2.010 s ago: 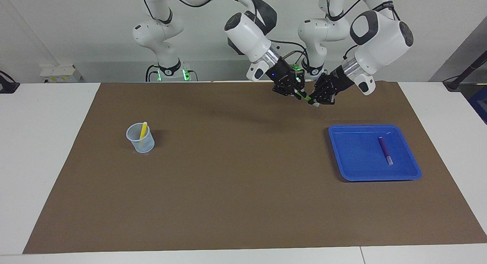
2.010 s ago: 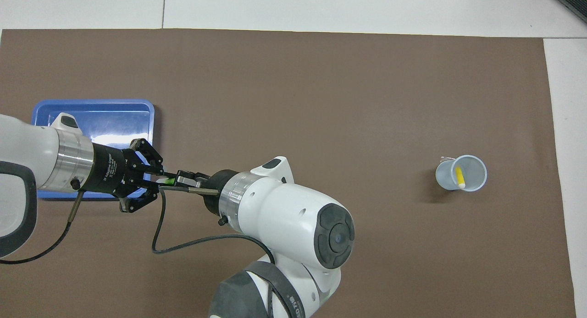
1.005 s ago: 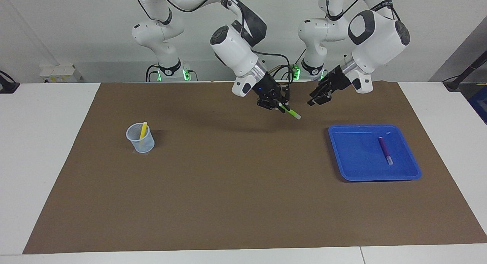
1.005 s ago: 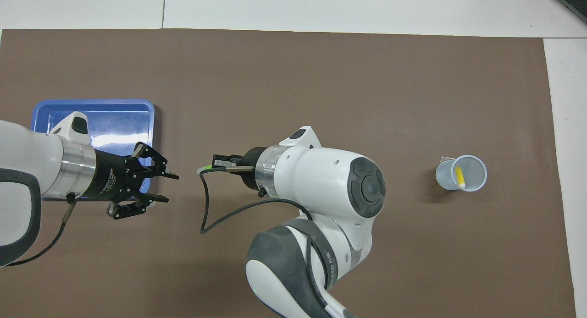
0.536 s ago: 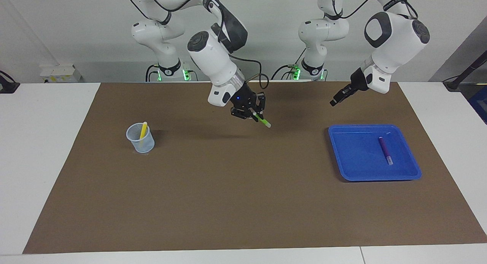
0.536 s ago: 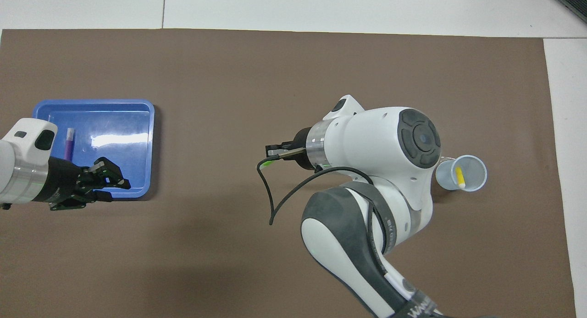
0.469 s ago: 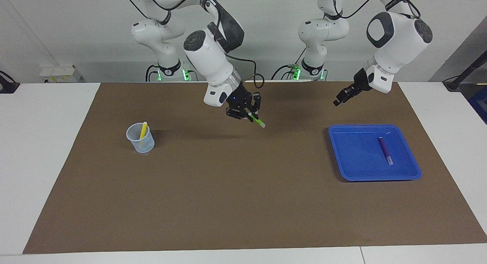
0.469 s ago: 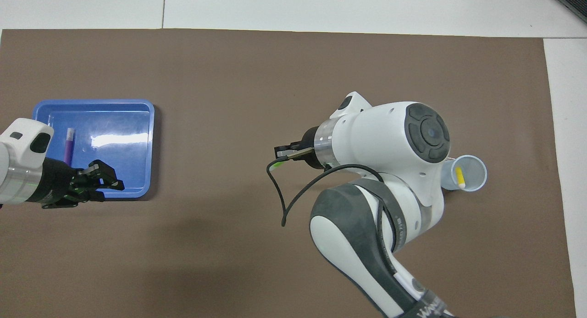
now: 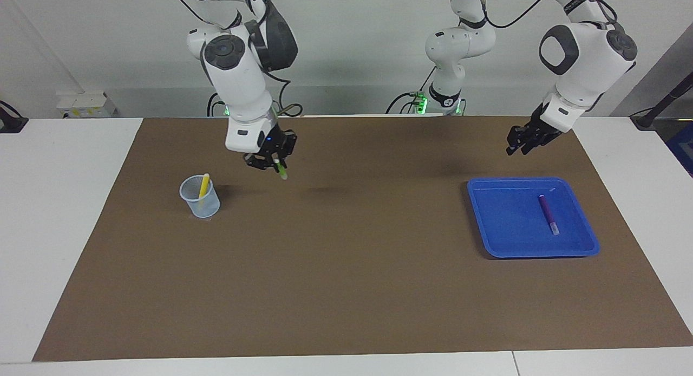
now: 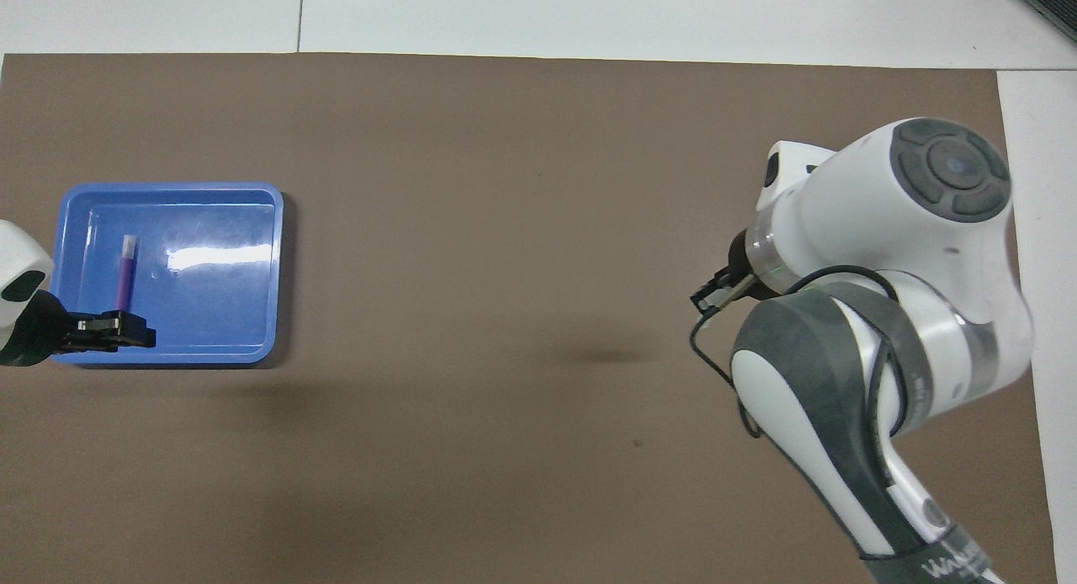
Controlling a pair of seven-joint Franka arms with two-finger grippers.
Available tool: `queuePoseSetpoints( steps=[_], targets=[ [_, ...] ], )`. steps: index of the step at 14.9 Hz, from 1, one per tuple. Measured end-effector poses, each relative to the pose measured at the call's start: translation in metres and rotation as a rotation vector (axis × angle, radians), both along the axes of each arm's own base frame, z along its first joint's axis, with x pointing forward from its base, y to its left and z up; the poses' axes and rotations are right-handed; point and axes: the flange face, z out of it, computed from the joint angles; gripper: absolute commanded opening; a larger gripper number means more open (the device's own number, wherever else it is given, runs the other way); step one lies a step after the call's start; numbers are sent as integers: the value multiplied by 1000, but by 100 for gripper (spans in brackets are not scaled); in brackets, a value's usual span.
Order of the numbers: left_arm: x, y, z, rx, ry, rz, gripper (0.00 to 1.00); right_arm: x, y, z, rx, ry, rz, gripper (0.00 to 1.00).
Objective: Transfer and insert pens with both arms
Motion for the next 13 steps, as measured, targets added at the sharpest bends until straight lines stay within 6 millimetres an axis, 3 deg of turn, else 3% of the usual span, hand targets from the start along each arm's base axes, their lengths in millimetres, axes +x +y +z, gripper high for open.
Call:
queuePoseSetpoints(
  steps=[3, 5, 8, 11, 13],
  targets=[
    [13, 25, -25, 15, -33, -44, 52, 10, -62, -6, -105, 3, 148, 10],
    [22, 40, -42, 25, -55, -56, 52, 13, -92, -19, -127, 0, 209, 10],
    [34, 52, -65, 85, -73, -96, 52, 6, -118, -45, -134, 1, 266, 10],
    [43, 56, -84, 102, -92, -136, 52, -3, -131, -55, -135, 17, 265, 13],
    [47, 60, -95, 105, -105, -158, 52, -7, -135, -63, -135, 9, 261, 42]
  ],
)
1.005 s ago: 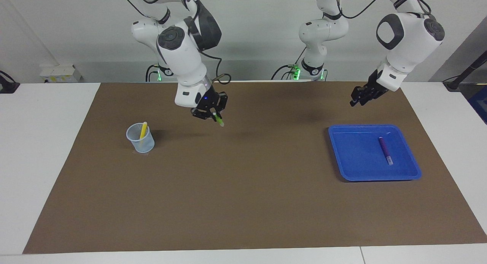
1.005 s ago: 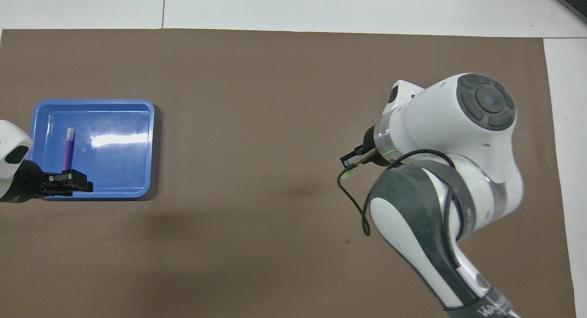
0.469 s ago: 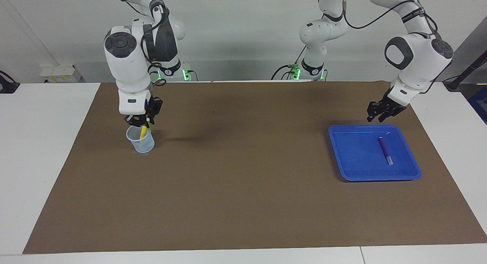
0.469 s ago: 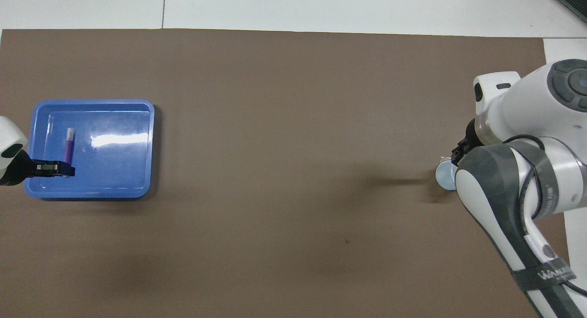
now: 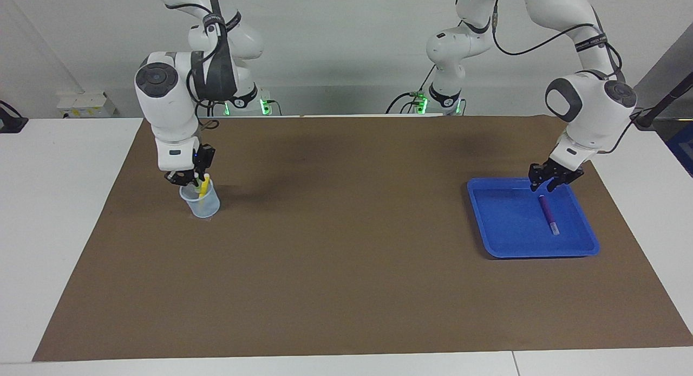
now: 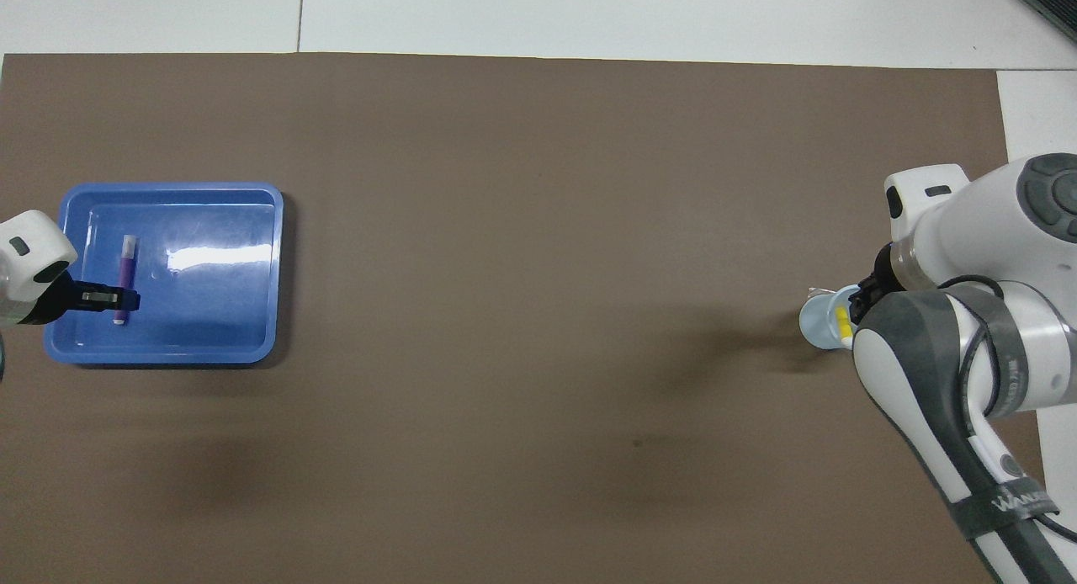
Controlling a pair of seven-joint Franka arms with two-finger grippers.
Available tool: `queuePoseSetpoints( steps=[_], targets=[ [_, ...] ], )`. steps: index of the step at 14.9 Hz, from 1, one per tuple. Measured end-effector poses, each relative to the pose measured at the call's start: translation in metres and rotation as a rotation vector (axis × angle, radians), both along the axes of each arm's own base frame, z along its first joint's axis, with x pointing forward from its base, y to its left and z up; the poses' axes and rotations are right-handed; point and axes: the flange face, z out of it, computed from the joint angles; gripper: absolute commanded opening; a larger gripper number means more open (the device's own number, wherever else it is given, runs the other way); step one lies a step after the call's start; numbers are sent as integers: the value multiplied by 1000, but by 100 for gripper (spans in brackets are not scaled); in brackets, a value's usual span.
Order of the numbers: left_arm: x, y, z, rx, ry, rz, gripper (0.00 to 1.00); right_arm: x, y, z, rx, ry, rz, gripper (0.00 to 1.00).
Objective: Transfer and insert pens with both arms
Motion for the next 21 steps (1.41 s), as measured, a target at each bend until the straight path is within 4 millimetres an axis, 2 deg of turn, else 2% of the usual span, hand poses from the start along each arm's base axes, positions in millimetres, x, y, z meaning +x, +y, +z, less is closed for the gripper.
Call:
queuePoseSetpoints(
  steps=[1, 3, 5, 8, 10, 12, 15, 17, 18, 19, 20, 21],
  targets=[
    [2, 3, -6, 2, -6, -15, 52, -2, -2, -7, 2, -12, 0, 43],
    [5, 13, -20, 5, -19, -28, 52, -7, -5, -21, 6, -23, -1, 59],
    [8, 23, -32, 13, -24, -36, 52, -11, -6, -24, 5, -19, -1, 59],
    [13, 30, -44, 34, -34, -49, 52, -12, -2, -15, 12, -30, -14, 59],
    [16, 32, -52, 36, -42, -49, 52, -12, 11, -1, 38, -32, -53, 59],
    [18, 33, -59, 36, -49, -49, 50, -13, 32, 11, 93, -36, -106, 59],
    [20, 33, -67, 37, -59, -50, 45, -14, 62, 19, 207, -36, -231, 59],
    [23, 32, -73, 38, -67, -52, 38, -15, 81, 23, 272, -26, -318, 59],
    [24, 30, -72, 38, -72, -55, 29, -16, 91, 25, 303, -19, -355, 59],
    [25, 29, -72, 39, -78, -57, 9, -17, 101, 28, 334, -11, -396, 59],
    [25, 30, -72, 40, -83, -56, 0, -17, 109, 30, 366, 0, -443, 59],
    [26, 29, -71, 41, -85, -58, 0, -18, 117, 32, 401, 8, -489, 59]
  ],
)
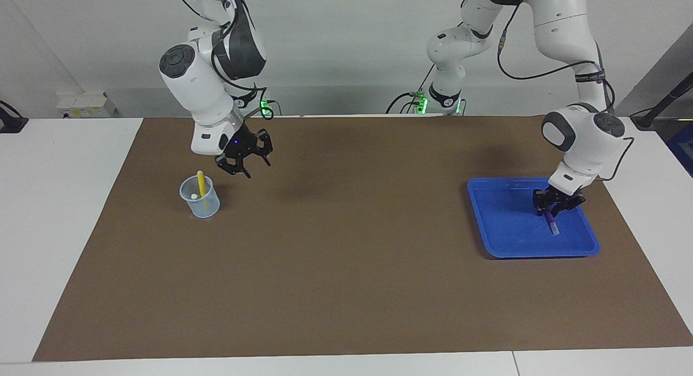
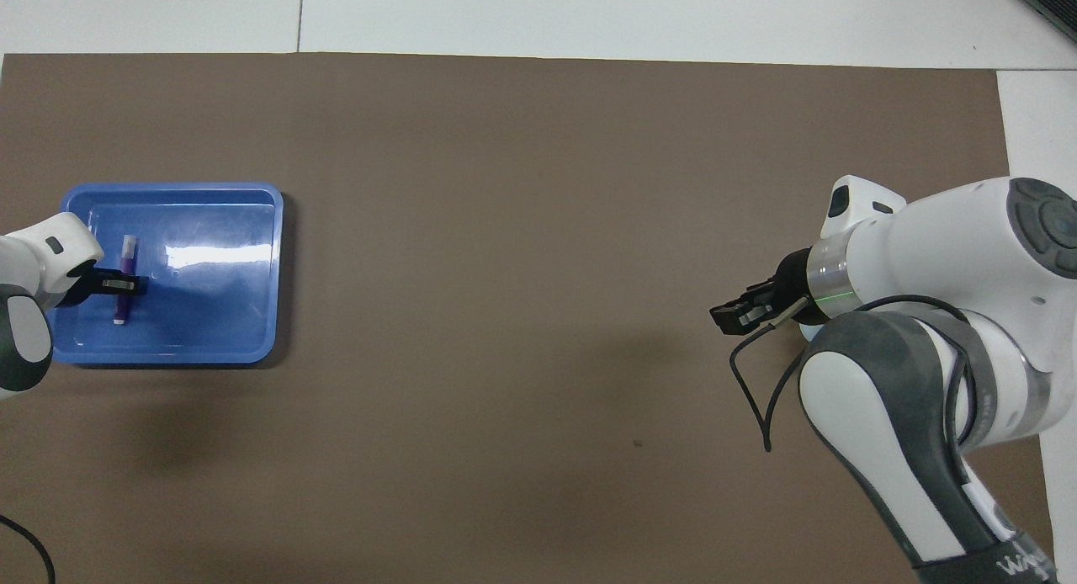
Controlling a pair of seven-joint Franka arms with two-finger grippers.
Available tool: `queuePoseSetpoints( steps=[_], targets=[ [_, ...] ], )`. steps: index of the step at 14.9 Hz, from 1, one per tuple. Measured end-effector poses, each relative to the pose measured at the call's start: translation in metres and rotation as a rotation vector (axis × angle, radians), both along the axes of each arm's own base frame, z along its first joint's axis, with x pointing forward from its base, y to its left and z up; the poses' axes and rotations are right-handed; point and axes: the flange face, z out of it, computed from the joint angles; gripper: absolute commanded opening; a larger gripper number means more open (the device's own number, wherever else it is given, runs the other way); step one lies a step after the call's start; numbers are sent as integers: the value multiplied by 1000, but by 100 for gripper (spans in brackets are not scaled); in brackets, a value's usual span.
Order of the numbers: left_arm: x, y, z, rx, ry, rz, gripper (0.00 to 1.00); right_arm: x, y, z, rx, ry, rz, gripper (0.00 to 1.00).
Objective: Transfer and insert pens with both arms
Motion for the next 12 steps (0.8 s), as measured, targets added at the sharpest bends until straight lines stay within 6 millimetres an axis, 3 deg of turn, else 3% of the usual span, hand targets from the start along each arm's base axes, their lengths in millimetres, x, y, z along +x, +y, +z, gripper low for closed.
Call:
queuePoseSetpoints(
  steps=[4, 9, 12],
  targets=[
    [2, 1, 2, 3, -7, -2, 0, 0, 35, 7, 122, 5, -146, 59],
    [3, 1, 4, -4, 23, 1, 0, -6, 95, 15, 257, 27, -354, 59],
    [14, 3, 27, -27, 95, 55, 0, -13, 126, 16, 296, 35, -430, 59]
  ],
)
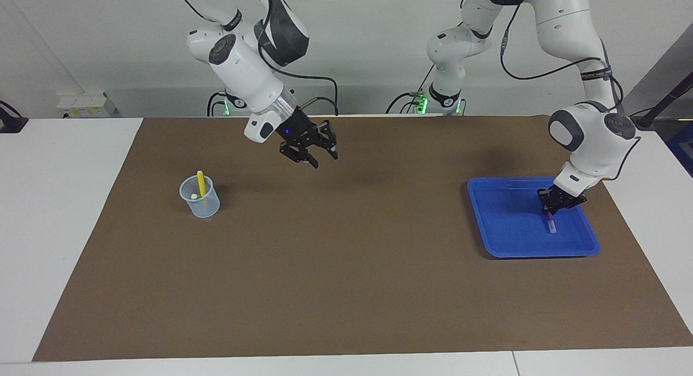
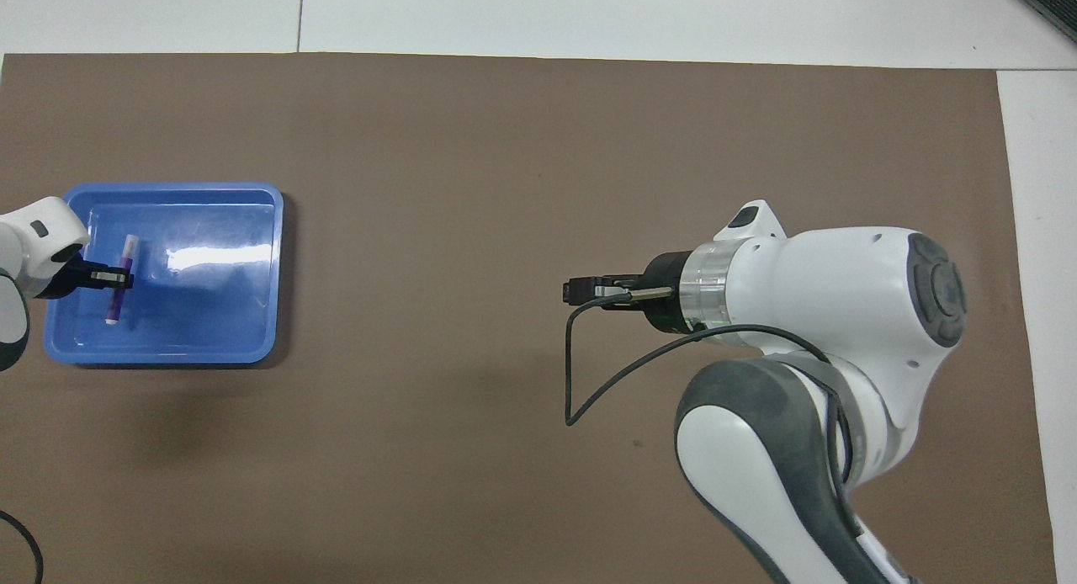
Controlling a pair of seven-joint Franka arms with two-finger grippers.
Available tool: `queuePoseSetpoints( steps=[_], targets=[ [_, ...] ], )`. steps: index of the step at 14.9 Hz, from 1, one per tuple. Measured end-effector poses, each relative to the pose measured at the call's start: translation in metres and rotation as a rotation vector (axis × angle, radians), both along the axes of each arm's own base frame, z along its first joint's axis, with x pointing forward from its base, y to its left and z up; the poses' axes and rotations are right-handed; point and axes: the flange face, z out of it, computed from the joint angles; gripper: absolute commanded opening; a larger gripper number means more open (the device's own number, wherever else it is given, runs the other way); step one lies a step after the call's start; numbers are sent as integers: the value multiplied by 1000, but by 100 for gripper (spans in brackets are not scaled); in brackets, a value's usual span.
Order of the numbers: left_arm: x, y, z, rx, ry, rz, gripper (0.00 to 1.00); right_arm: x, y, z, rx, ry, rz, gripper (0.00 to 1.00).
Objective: Transfer and insert pens with both arms
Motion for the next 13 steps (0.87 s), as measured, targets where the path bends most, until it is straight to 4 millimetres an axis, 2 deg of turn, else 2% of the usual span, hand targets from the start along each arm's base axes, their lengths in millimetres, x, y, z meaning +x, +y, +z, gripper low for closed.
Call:
queuePoseSetpoints(
  steps=[2, 4, 9, 13],
  targets=[
    [6, -7, 21, -11, 34, 77, 0, -3, 10, -1, 8, 9, -23, 59],
    [7, -23, 42, -17, 62, 177, 0, -2, 13, 1, 41, 8, -59, 59],
    [-2, -79, 91, -129, 111, 520, 0, -7, 37, 7, 120, 5, -152, 60],
    [-9, -126, 115, -202, 163, 790, 0, -13, 57, 7, 202, 12, -225, 61]
  ],
)
